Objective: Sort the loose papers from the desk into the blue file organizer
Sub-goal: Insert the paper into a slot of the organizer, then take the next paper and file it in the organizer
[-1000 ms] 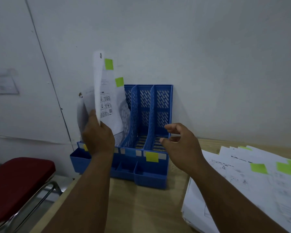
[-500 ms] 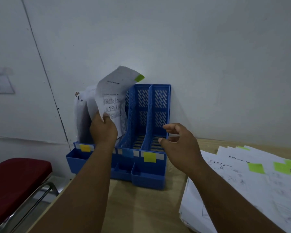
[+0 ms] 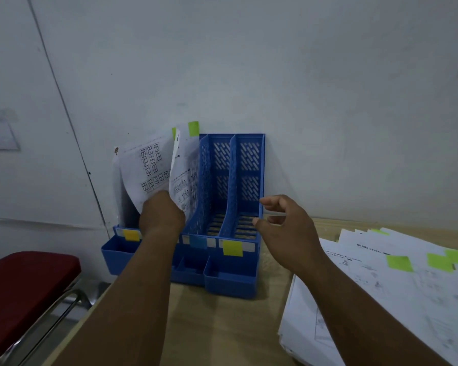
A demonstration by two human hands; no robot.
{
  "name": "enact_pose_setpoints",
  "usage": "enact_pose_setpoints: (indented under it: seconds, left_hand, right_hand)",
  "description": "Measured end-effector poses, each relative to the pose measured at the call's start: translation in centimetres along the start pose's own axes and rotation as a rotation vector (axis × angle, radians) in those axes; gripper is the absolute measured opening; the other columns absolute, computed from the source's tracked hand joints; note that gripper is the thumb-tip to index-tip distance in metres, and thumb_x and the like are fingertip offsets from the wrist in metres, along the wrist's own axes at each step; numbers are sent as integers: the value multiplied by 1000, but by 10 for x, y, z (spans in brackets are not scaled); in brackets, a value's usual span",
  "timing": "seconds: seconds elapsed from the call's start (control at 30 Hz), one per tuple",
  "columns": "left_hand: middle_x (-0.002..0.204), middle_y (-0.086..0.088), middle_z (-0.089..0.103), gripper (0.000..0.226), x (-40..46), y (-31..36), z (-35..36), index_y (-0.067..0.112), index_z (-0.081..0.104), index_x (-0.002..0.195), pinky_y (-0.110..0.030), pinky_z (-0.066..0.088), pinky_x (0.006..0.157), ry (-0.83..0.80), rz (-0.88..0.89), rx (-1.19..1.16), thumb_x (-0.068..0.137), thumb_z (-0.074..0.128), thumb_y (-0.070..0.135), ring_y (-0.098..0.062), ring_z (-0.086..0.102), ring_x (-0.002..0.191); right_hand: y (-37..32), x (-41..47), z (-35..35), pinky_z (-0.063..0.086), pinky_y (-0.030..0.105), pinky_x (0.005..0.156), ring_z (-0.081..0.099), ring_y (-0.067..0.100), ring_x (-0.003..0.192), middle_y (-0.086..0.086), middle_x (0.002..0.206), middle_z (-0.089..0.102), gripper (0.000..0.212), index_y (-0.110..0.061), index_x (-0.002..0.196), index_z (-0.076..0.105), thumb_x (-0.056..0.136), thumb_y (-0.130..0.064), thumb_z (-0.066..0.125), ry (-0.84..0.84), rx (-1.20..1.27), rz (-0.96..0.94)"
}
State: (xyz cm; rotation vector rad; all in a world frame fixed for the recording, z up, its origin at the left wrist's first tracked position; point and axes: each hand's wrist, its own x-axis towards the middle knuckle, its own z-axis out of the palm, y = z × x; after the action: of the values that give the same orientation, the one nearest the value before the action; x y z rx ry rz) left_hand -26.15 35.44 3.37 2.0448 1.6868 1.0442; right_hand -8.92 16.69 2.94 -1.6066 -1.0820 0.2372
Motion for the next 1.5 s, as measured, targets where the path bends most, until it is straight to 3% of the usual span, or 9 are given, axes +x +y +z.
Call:
enact_pose_setpoints:
  seconds: [0.13,0.23,0.33,0.47,0.6,0.77,0.97,1.23,1.5]
  left_hand:
    - [125,-19,62,71,-6,-2,6,9,43,141,-43,56,84,88,76,-156,83,81,21,-35,61,111]
    - [148,-20,41,102,-16,1,6,20,17,158,-52,47,105,170,106,-241,81,83,25,-36,44,134]
    - [155,-17,28,98,-44,17,2,16,20,157,-49,40,112,384,202,-250,82,81,26,-34,31,143]
    - [139,-14,49,68,-96,42,7,9,47,140,-44,44,108,534,455,-303,82,78,24,-31,46,130]
    - [109,-2,66,34,-148,71,25,14,66,118,-28,50,89,335,547,-432,86,77,19,-20,61,104]
    - [95,11,70,14,-200,105,47,23,72,100,-22,54,79,-58,457,-532,87,76,22,-4,64,88]
    - [115,10,66,43,-232,113,77,29,65,122,-30,54,87,-410,298,-319,83,77,43,-8,61,103]
    - [139,1,55,86,-248,100,88,29,48,143,-37,42,104,-410,259,-42,72,74,72,-22,48,128]
    - [126,3,61,62,-245,98,91,22,60,131,-34,49,97,-362,226,-289,77,87,31,-16,55,116]
  right_hand:
    - [-1,-4,-2,42,8,71,60,7,106,-16,122,61,38,-34,123,59,90,-27,74,2,3,11]
    - [-2,-8,-7,41,6,70,59,7,107,-16,123,60,39,-33,126,58,90,-27,74,3,-4,13]
    - [-3,-14,-17,42,8,70,60,7,107,-18,121,60,39,-35,124,58,90,-28,74,9,0,26]
    - [3,-29,-40,43,9,69,59,5,105,-19,122,59,38,-35,124,57,90,-29,74,43,-38,71]
    - [15,-50,-67,44,12,71,61,4,104,-19,121,61,37,-35,120,59,88,-29,76,92,-58,117]
    - [36,-75,-103,50,24,87,60,4,106,-20,119,60,35,-37,117,61,85,-31,76,140,-166,187]
    - [69,-100,-149,47,36,97,57,16,107,-8,126,55,43,-39,121,56,82,-38,73,146,-461,364]
    - [95,-114,-158,39,40,107,43,28,130,1,135,50,55,-36,131,54,81,-44,75,78,-569,474]
    - [106,-112,-155,31,16,84,50,19,118,1,124,50,53,-29,123,59,76,-17,83,177,-445,328]
